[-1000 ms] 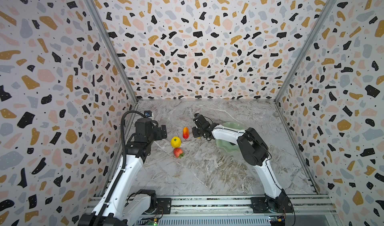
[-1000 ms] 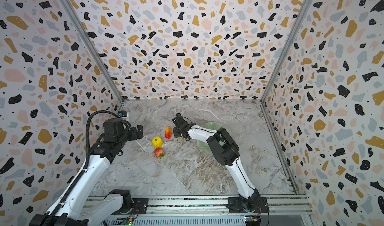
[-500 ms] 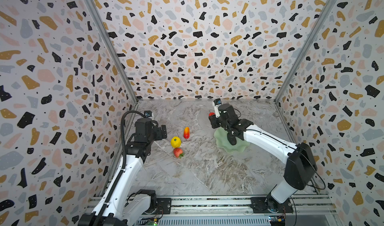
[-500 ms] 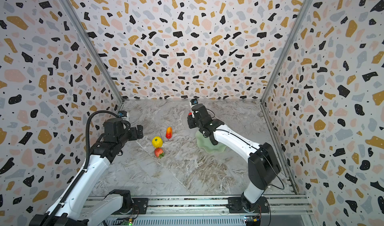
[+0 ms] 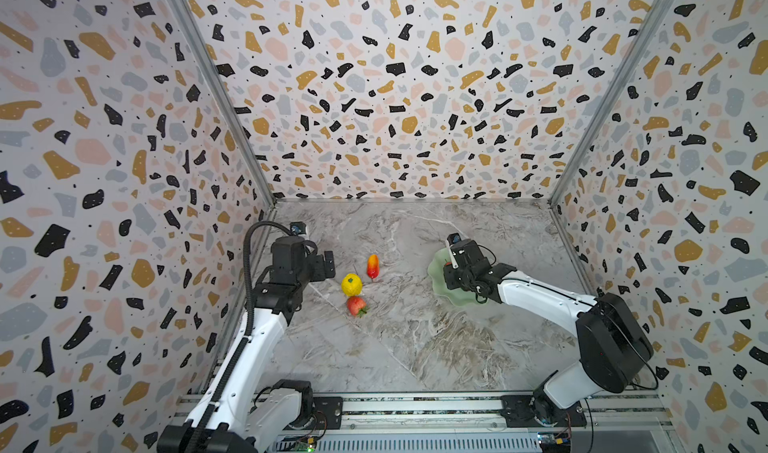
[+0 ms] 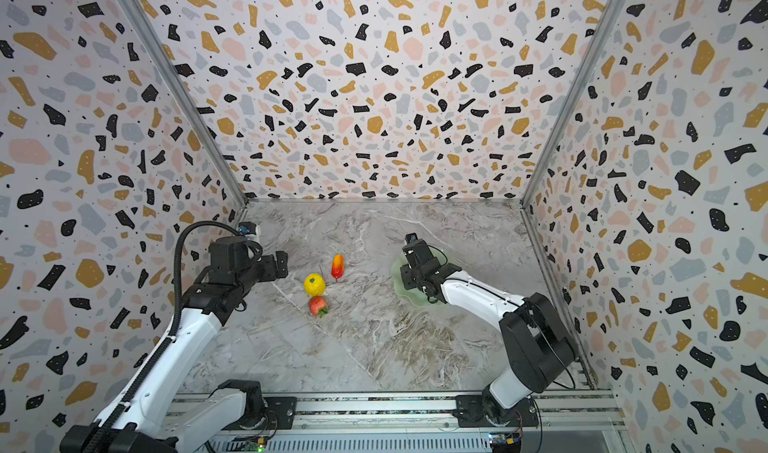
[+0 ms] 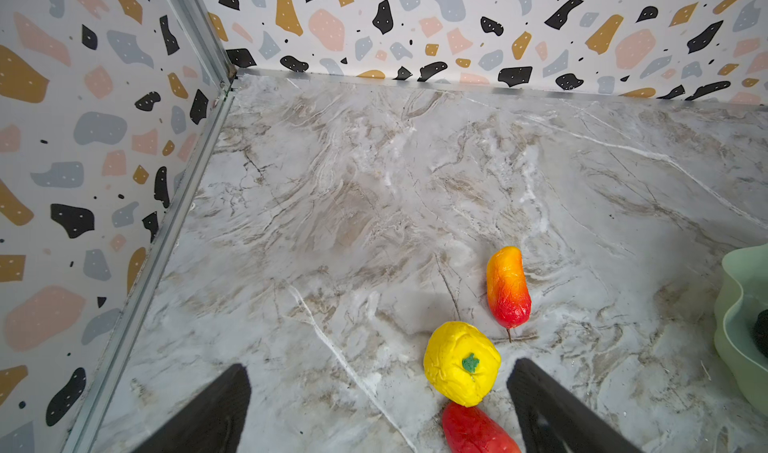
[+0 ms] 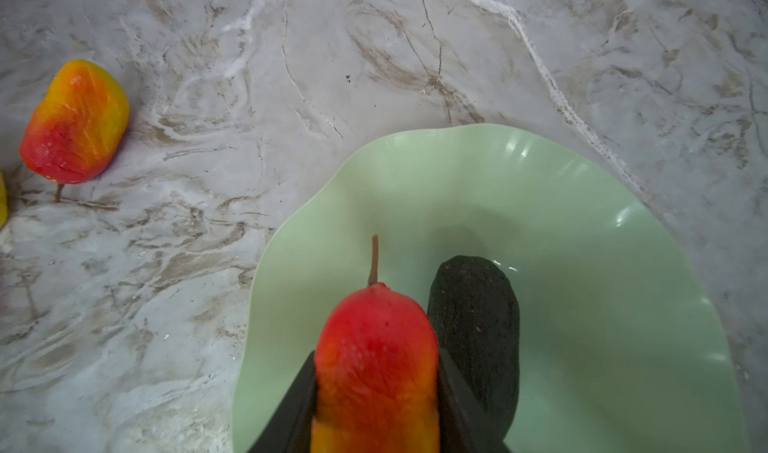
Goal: Place and organize the fake fruits in the fruit bowl
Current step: 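Carry the mango with the right gripper into the bowl beside the avocado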
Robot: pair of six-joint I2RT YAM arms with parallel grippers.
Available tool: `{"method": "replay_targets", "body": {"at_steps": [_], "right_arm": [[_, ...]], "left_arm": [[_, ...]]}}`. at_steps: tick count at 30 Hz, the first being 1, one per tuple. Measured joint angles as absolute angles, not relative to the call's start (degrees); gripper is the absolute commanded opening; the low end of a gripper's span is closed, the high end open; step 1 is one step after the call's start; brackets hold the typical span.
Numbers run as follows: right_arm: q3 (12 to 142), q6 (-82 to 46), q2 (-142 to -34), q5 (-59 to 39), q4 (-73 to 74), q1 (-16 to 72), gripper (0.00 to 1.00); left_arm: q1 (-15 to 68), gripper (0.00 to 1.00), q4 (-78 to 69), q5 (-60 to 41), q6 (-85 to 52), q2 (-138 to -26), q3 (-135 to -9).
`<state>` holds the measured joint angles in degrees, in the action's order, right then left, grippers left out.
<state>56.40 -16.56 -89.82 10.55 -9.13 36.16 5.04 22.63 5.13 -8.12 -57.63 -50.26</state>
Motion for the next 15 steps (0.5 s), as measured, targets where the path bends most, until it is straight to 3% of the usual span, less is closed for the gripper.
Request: {"method": "replay_targets", "body": {"at_steps": [6,15], "right_arm": [[56.4,-16.62,-94.32,10.15,-6.87,35.94,0.25],[56.34,-16.86,-95.88,9.91,-5.8,35.83,0.48]], "left_arm": [[5.04,1.0,22.61,4.97,-8.12,-57.65,-50.26],[5.04,1.0,22.61,4.95,-8.12,-57.65,-50.26]]}}
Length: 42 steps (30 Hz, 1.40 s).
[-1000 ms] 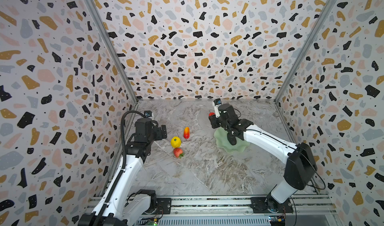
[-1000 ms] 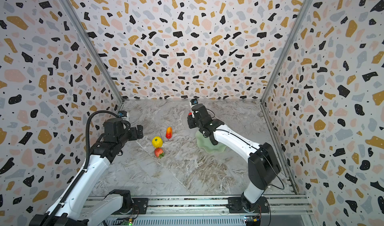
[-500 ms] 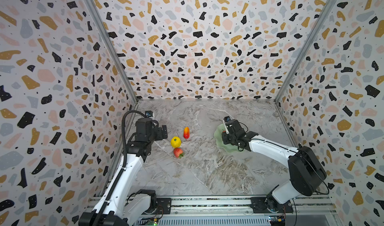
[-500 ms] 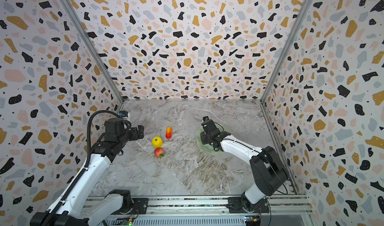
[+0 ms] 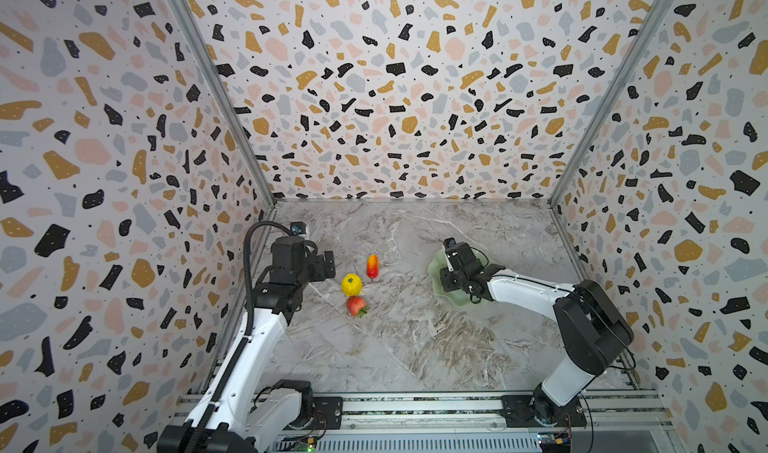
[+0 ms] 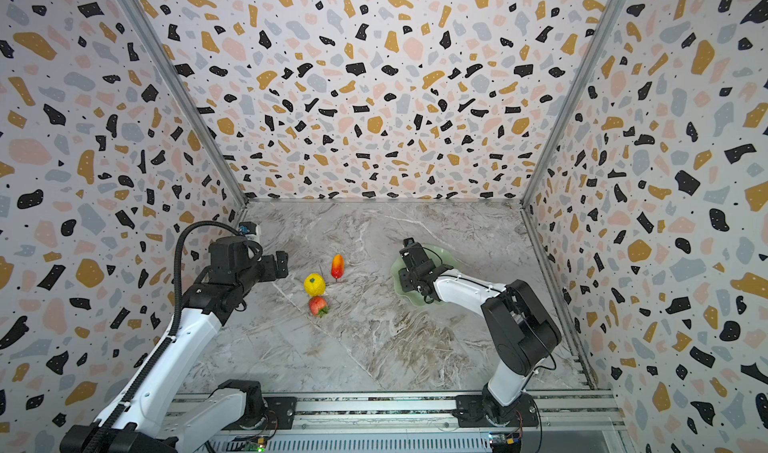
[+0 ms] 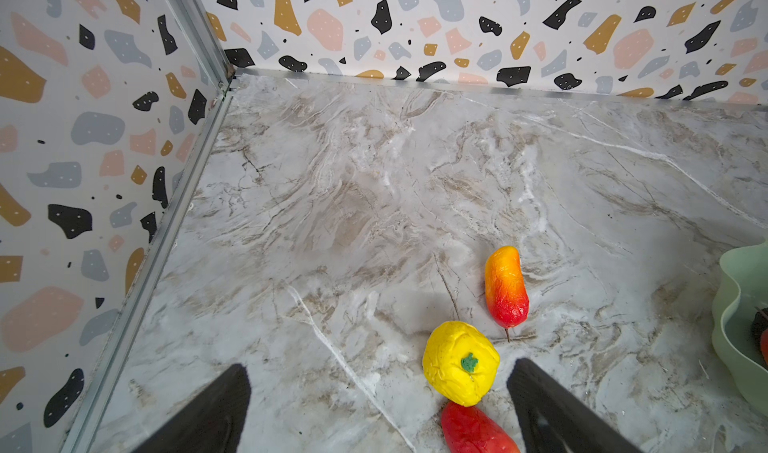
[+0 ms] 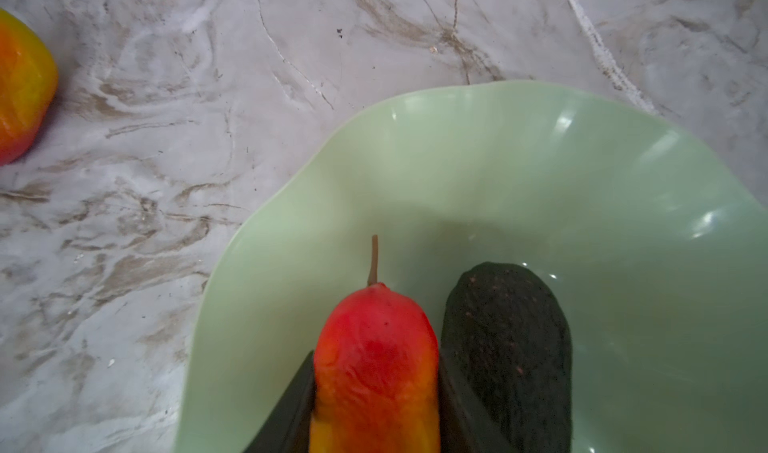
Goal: Place and organize the fake fruits in the fruit bowl
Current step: 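Carry the mango with the right gripper into the bowl beside the avocado, then reach the right gripper to the remaining mango and grasp it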
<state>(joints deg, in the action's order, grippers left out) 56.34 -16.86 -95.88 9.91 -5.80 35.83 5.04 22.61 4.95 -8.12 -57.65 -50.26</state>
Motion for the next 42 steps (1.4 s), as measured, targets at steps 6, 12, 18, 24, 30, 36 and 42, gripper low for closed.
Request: {"method": "replay_targets", "body": {"at_steps": [6,12,18,24,30,36,42], "right_arm": [[56.36,-16.75,-95.88,10.2,-5.93,35.83,0.53],[56.66,-16.47,-95.07,10.63,-6.35,35.86,0.56],[60.31,-15.86,-92.82,10.81,-7.68,36.97,0.88],[67.48,-15.07,-94.74,9.87,-7.62,41.52,0.99],[80.47,-15.07,-106.24,6.33,-6.07,45.12,0.99],[92.44,-16.4,-119.02,2.24,-6.04,46.15,0.99],[102.02,-19.31,-128.7,-0.25,-6.37,46.87,1.0]], "left_arm": [[5.04,0.99,22.61,4.91,-8.12,-57.67,-50.26],[5.04,1.0,22.61,4.86,-8.12,-57.67,-50.26],[5.04,1.0,22.61,4.73,-8.12,-57.67,-50.26],[5.04,0.99,22.61,4.67,-8.12,-57.67,-50.26],[5.04,1.0,22.59,4.21,-8.12,-57.67,-50.24],[5.04,0.99,22.59,3.68,-8.12,-57.67,-50.24],[5.04,1.0,22.55,3.25,-8.12,-57.67,-50.24]]}}
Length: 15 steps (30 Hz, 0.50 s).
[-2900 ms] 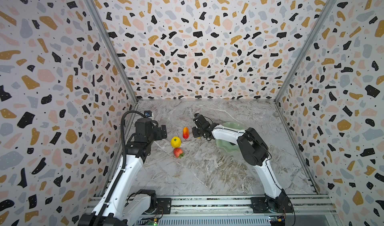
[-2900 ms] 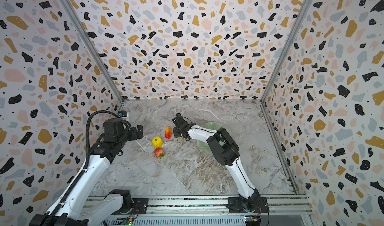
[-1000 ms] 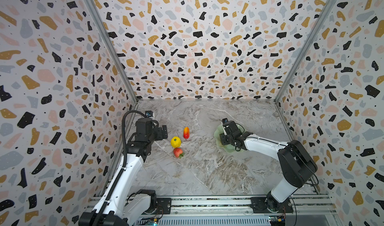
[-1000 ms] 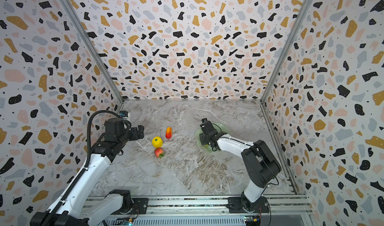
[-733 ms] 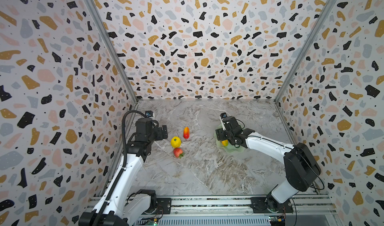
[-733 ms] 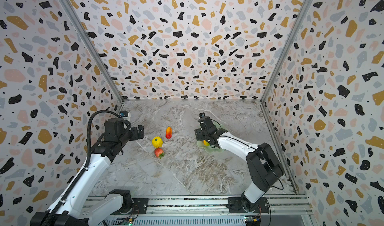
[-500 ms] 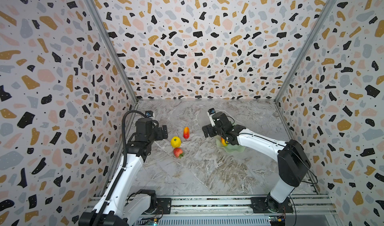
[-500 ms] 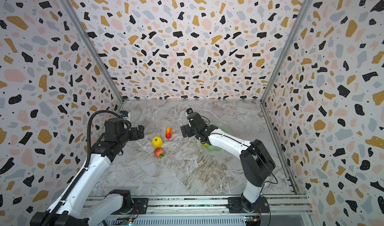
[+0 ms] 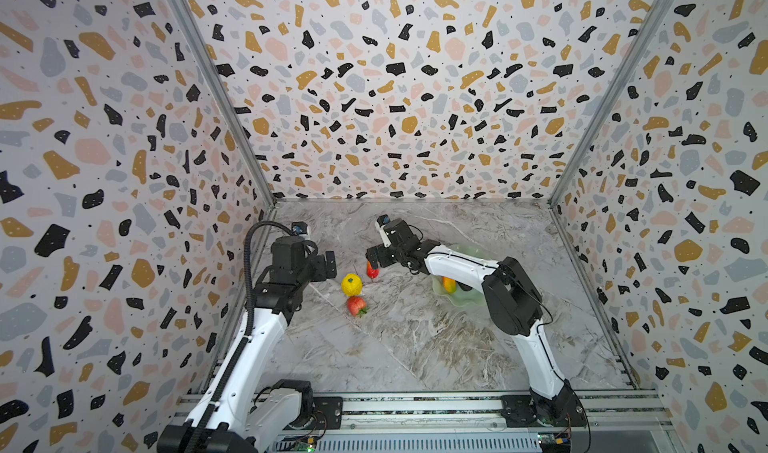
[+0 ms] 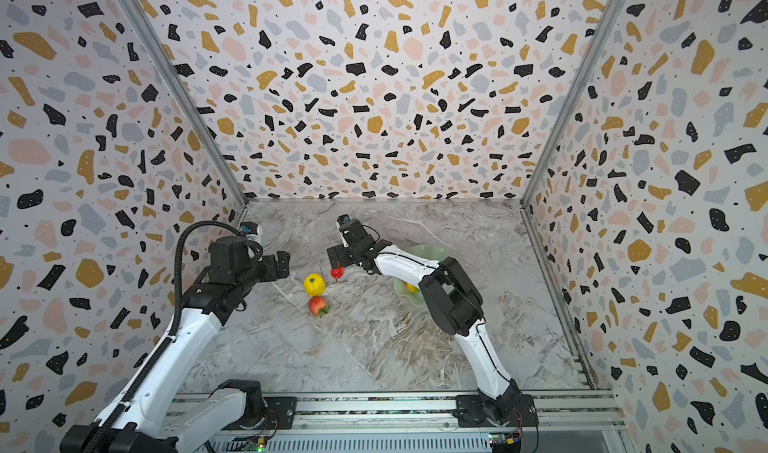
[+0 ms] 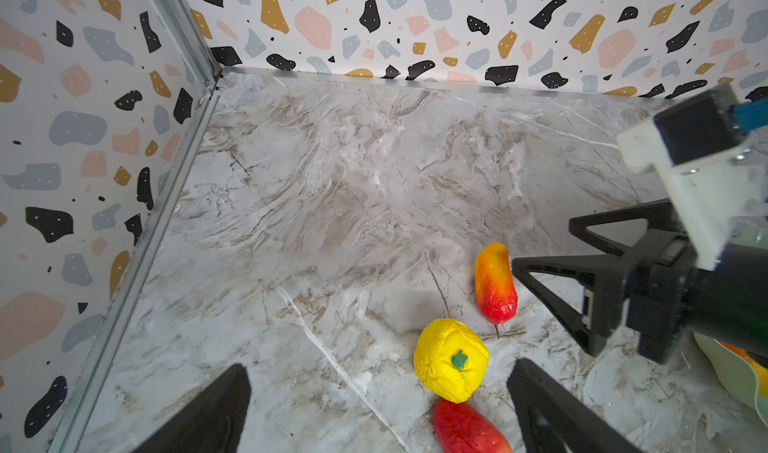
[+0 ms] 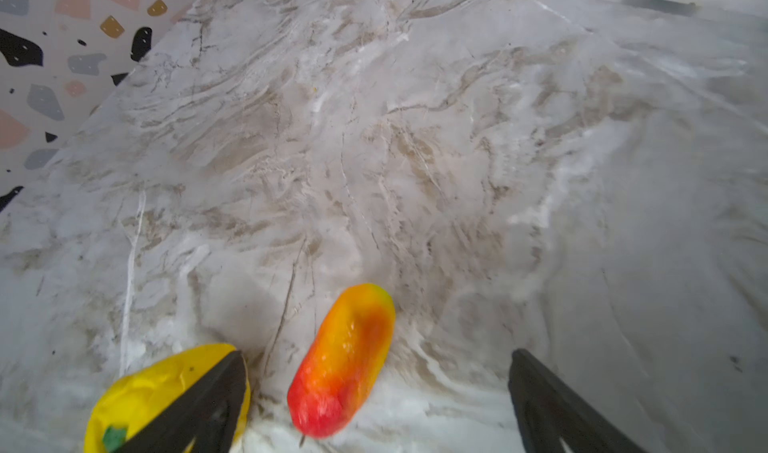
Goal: Place and organize the fake fruits in the fruit bowl
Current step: 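Reach the right gripper to the remaining mango and grasp it, then place the mango with the right gripper in the bowl beside the avocado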
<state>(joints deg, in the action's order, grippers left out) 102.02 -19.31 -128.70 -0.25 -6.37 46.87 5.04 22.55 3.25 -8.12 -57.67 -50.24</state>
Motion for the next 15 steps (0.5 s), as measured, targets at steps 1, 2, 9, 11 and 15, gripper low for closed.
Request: {"method": "replay_targets", "body": {"at_steps": [1,2,9,11,15], "right_arm": [[103.61,-19.77,-130.17,-0.56,-6.66,47.09,1.0],[105.12,-20.21,-131.68,-0.69,-7.01,47.31,0.99],[110.89,-22.04,-138.45,-1.37,-9.3,48.29,0.87],[111.02,-22.41,-139.26,-1.63,-9.76,48.42,0.86],[111.11,-22.83,-139.83,-1.8,-10.2,48.66,0.75]], "left_arm": [[5.04,0.99,22.55,3.22,-8.12,-57.67,-50.24],[5.04,0.99,22.55,3.22,-8.12,-57.67,-50.24],[5.04,1.0,22.52,3.18,-8.12,-57.67,-50.24],[5.04,1.0,22.52,3.01,-8.12,-57.67,-50.24],[5.04,1.0,22.55,2.11,-8.1,-57.67,-50.24]]}}
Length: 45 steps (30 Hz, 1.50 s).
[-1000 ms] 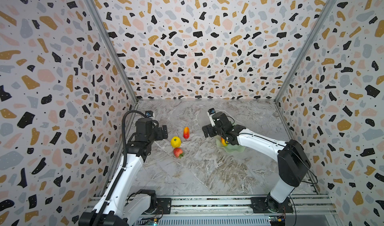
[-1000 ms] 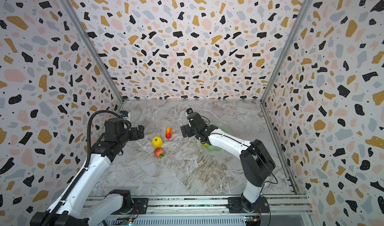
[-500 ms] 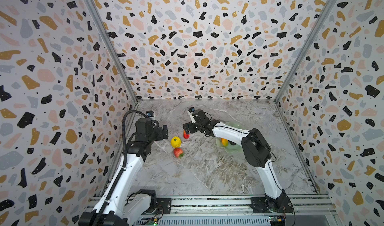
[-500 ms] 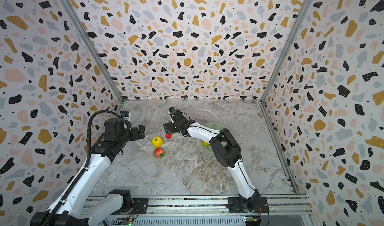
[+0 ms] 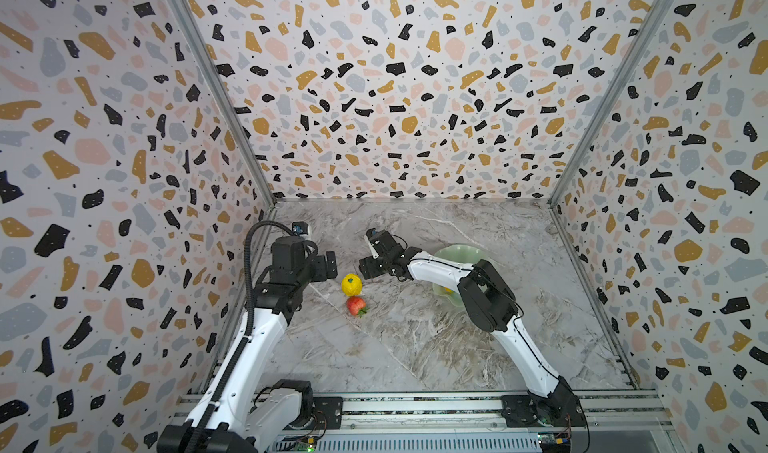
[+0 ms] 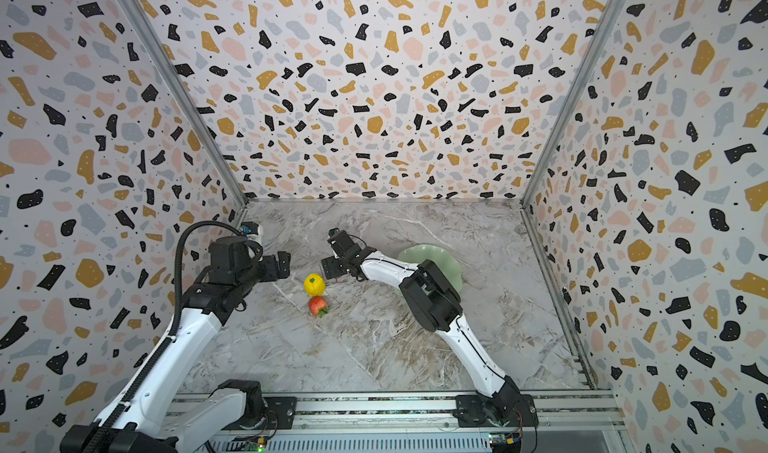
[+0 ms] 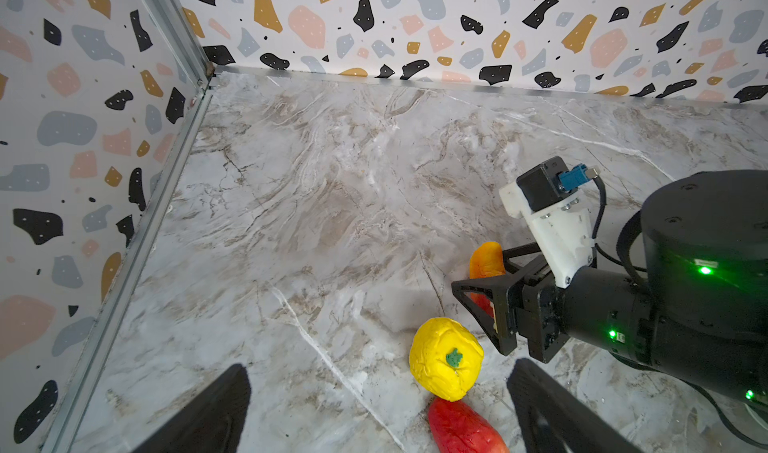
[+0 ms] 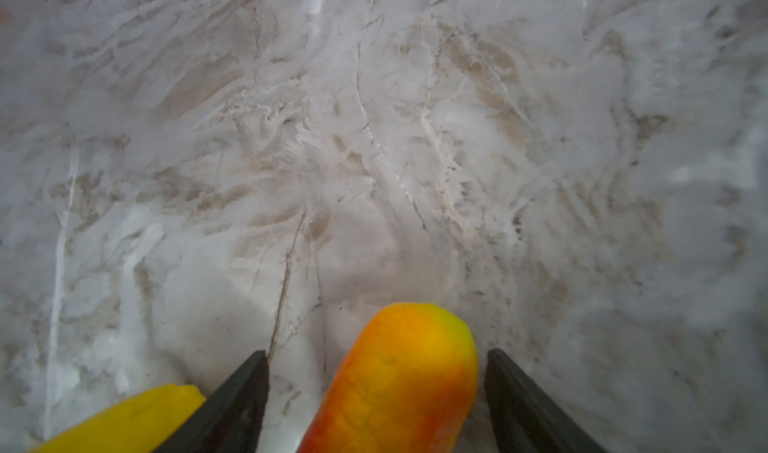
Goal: Place and organize the fake fruits in the fruit bowl
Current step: 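Place the mango with the right gripper in the bowl beside the avocado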
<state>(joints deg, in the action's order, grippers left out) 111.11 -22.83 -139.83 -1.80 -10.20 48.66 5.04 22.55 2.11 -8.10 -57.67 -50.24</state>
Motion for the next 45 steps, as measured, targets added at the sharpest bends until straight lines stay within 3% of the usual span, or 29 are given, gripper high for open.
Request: {"method": "replay_targets", "body": {"at_steps": [9,15,24,32,38,45], "right_arm": [[112.79,-22.44,-140.29,-1.37,-11.51,48.66,0.36],[110.28,-20.71,-137.86,0.54,-12.32,48.31,0.24],[93.19,-14.5,-112.55,3.95,-12.86,44.38,0.17],[73.97,-8.69,-88.29,6.07,-13.52,30.68,0.16],[61.39,-6.07,-81.93,5.63,-16.49,21.93,0.15],[56.18,-5.67,-83.46,3.84,-16.47,20.75,0.15]], "left_arm": [[5.04,1.0,22.7,0.27,-8.08,-59.35,-50.24],[5.04,1.0,22.94,0.21,-7.99,-60.84,-50.24],[5.04,1.0,24.49,-0.03,-7.44,-64.23,-50.24],[5.04,1.0,25.5,-0.03,-7.05,-65.89,-50.26],[5.04,0.99,25.74,-0.05,-7.03,-66.08,-50.26],[5.04,1.0,25.71,-0.3,-7.01,-66.32,-50.26]]}}
